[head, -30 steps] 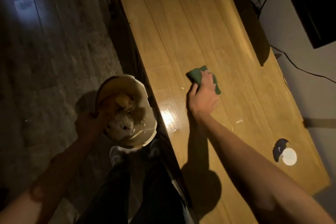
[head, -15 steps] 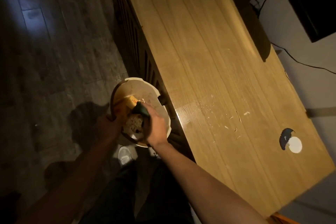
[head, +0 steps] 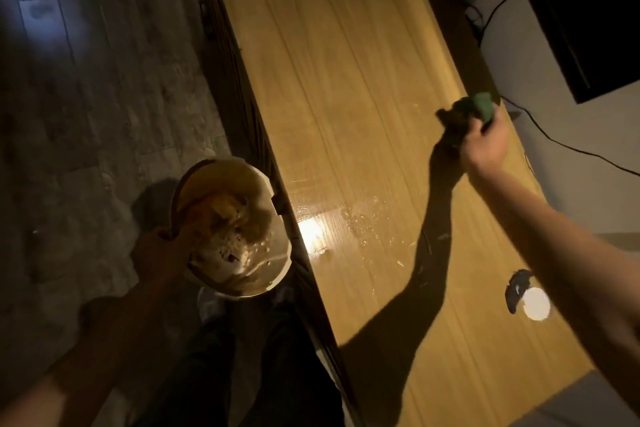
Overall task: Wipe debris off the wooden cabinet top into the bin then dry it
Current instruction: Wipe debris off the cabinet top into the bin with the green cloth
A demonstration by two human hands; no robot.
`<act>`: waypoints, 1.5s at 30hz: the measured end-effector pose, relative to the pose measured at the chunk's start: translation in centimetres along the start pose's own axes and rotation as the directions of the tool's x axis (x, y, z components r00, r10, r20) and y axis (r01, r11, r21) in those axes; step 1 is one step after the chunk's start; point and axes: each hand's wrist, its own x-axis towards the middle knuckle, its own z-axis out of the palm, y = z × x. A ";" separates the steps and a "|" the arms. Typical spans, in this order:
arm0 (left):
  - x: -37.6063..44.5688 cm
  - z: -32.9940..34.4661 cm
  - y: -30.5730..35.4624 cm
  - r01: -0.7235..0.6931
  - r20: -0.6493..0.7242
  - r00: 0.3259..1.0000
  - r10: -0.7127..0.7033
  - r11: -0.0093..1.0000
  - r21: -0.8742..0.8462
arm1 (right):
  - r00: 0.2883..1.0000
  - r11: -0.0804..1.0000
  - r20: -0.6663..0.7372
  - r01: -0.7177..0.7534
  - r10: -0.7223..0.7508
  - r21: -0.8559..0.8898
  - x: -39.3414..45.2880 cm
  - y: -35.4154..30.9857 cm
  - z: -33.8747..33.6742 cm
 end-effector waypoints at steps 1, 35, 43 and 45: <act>0.0 0.1 0.2 0.015 -0.005 1.000 -0.015 1.000 -0.010 | 0.999 0.997 -0.009 -0.032 0.032 -0.069 2.2 0.9 0.0; -2.4 -3.0 -2.3 0.056 0.256 0.967 -0.018 0.988 -0.142 | 0.628 0.909 0.667 0.363 -0.401 0.204 -34.8 -10.2 12.7; -3.7 -2.6 -3.6 -0.095 0.277 0.958 0.076 0.994 0.055 | 0.930 0.956 0.295 0.144 -0.219 0.256 -24.5 -5.6 1.8; -4.0 -2.5 -4.2 -0.107 0.280 0.957 0.075 0.989 0.099 | 0.955 0.974 0.246 0.117 -0.164 0.194 -20.6 -2.3 -1.4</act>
